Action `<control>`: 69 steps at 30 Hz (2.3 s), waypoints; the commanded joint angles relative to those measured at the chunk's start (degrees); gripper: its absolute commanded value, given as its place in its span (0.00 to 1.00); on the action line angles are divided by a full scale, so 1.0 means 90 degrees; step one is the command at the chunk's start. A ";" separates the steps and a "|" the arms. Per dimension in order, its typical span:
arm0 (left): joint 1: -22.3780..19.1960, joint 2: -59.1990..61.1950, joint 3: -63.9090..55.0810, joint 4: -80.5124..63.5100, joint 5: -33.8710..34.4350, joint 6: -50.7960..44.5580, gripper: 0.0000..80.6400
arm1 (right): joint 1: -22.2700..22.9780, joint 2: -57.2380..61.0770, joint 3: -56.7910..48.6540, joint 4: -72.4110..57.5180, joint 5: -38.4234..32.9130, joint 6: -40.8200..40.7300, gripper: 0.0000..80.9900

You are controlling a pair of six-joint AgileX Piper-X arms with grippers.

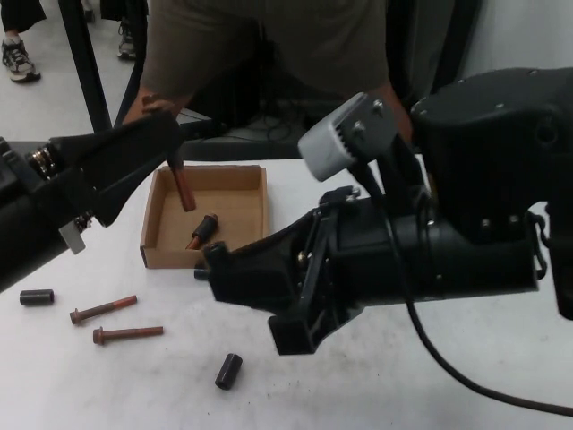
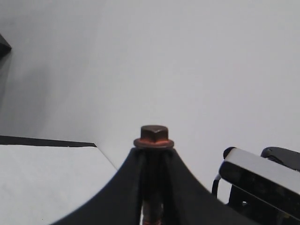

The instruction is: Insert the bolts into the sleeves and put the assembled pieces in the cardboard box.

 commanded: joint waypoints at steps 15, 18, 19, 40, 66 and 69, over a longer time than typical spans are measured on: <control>0.0010 -0.0050 -0.0005 -0.0130 0.0254 0.0020 0.01 | 0.0046 0.0001 -0.0079 -0.0540 0.0100 0.0160 0.00; 0.0010 -0.0050 -0.0005 0.0002 0.0284 0.0018 0.01 | 0.0046 0.0001 -0.0126 -0.0537 0.0100 0.0160 0.00; 0.0010 -0.0050 -0.0005 0.0044 0.0304 0.0018 0.01 | 0.0046 0.0001 -0.0147 -0.0537 0.0100 0.0160 0.00; 0.0010 -0.0050 -0.0005 0.0076 0.0596 0.0018 0.01 | 0.0020 0.0001 -0.0470 -0.0478 0.0467 0.0056 0.00; 0.0010 -0.0050 -0.0005 0.0409 0.1191 0.0728 0.44 | 0.0020 0.0001 -0.0470 -0.0479 0.0467 -0.0131 0.00; 0.0010 -0.0050 -0.0005 0.0409 0.1189 0.0485 0.61 | 0.0020 0.0001 -0.0470 -0.0479 0.0421 -0.0130 0.00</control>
